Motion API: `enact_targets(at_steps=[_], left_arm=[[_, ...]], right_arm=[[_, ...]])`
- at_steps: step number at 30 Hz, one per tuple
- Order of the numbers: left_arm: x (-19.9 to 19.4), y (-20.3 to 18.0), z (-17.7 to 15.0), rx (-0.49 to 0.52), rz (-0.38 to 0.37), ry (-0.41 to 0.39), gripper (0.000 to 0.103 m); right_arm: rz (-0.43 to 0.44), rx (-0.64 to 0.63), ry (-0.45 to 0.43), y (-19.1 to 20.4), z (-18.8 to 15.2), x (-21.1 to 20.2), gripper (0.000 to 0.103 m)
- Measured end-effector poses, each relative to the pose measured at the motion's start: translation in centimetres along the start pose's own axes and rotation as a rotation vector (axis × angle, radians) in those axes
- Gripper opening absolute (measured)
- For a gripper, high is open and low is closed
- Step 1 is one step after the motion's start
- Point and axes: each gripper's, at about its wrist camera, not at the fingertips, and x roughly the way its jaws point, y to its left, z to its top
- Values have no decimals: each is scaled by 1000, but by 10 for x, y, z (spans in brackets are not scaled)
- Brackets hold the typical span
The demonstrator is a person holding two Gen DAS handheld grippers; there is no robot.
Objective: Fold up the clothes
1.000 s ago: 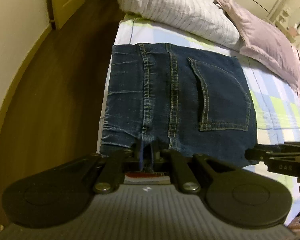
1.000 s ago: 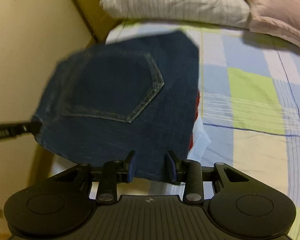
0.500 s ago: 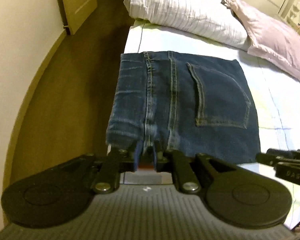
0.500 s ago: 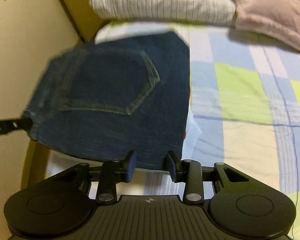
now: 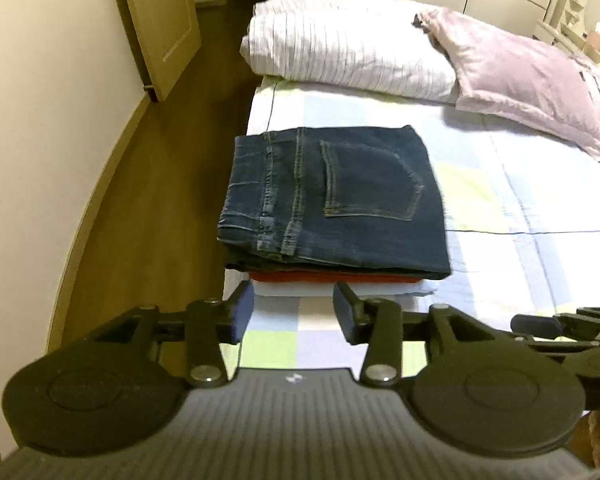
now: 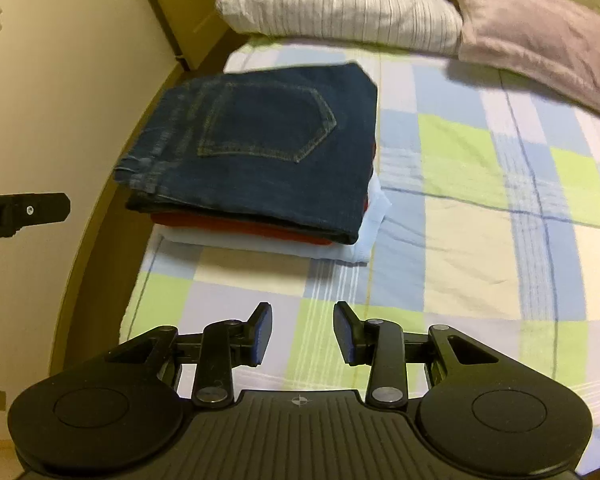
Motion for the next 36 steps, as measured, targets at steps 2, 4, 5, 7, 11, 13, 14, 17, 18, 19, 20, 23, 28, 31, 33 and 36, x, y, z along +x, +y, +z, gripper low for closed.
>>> enact_targets(at_steps=[2, 4, 5, 7, 11, 13, 14, 17, 18, 19, 20, 23, 28, 31, 33, 36], left_arm=[[-15, -8, -6, -10, 11, -9, 44], [-26, -15, -13, -22, 27, -9, 44], [-32, -19, -16, -28, 35, -8, 44], [-41, -27, -25, -32, 50, -14, 44], [-56, -48, -46, -27, 75, -25, 47], [-65, -60, -60, -7, 92, -32, 47], [-70, -65, -67, -1, 103, -37, 47], [-85, -80, -87, 10, 137, -61, 55], [-90, -84, -93, 11, 144, -67, 55], [-95, -87, -98, 2, 145, -68, 55], [-100, -89, -103, -11, 144, -68, 55], [-114, -96, -117, -46, 150, -72, 55], [-138, -110, -142, -80, 172, -82, 55], [-149, -117, -154, -101, 173, -90, 55], [-155, -121, -162, -108, 174, -94, 55], [-158, -125, -171, -121, 177, -87, 55]], right_arm=[[1, -13, -17, -2, -4, -15, 42], [4, -27, -29, -4, -11, -28, 43], [5, -34, -34, -6, -14, -35, 43], [6, -37, -41, -10, -22, -46, 43], [-8, -39, -62, -22, -41, -69, 43], [-20, -38, -73, -28, -51, -78, 43], [-23, -35, -77, -30, -55, -82, 43], [-44, -44, -93, -35, -69, -94, 43], [-55, -58, -98, -35, -75, -98, 43], [-66, -72, -102, -36, -81, -102, 43], [-77, -86, -107, -36, -86, -106, 43], [-66, -111, -101, -40, -103, -116, 43], [-11, -99, -102, -50, -124, -136, 43], [1, -119, -108, -51, -135, -147, 43], [16, -124, -103, -54, -141, -152, 43], [37, -123, -91, -57, -151, -155, 43]])
